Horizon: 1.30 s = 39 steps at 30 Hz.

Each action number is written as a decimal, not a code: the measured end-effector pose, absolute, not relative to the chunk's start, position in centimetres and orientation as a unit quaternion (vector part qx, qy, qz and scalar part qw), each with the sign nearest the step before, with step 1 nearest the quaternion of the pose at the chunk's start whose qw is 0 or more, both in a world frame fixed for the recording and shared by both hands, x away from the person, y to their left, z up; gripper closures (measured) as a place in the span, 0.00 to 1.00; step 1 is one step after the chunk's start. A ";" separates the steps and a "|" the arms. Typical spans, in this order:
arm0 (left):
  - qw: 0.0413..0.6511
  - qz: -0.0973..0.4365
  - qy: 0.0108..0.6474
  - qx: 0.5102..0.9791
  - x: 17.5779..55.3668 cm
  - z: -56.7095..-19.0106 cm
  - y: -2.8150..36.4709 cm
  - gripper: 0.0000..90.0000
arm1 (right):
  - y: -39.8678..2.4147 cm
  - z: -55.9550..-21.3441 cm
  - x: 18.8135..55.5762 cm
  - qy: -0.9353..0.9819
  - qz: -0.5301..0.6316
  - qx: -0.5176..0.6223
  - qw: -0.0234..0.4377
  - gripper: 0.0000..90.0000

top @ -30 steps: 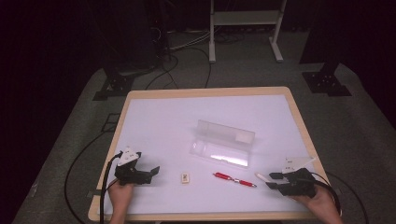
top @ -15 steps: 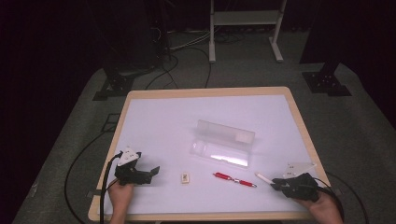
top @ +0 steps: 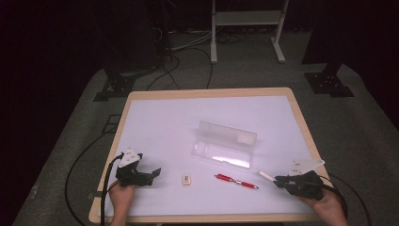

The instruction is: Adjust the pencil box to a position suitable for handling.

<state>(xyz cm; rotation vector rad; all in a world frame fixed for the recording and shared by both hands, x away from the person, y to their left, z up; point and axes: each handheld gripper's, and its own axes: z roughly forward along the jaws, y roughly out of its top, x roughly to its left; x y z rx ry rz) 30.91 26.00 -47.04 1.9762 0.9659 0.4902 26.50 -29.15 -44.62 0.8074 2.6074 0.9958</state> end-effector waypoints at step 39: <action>0.430 0.194 0.384 0.793 31.0 -47.0 26.0 0.00 | -24.9 -38.6 32.1 0.897 0.363 0.222 0.118 0.87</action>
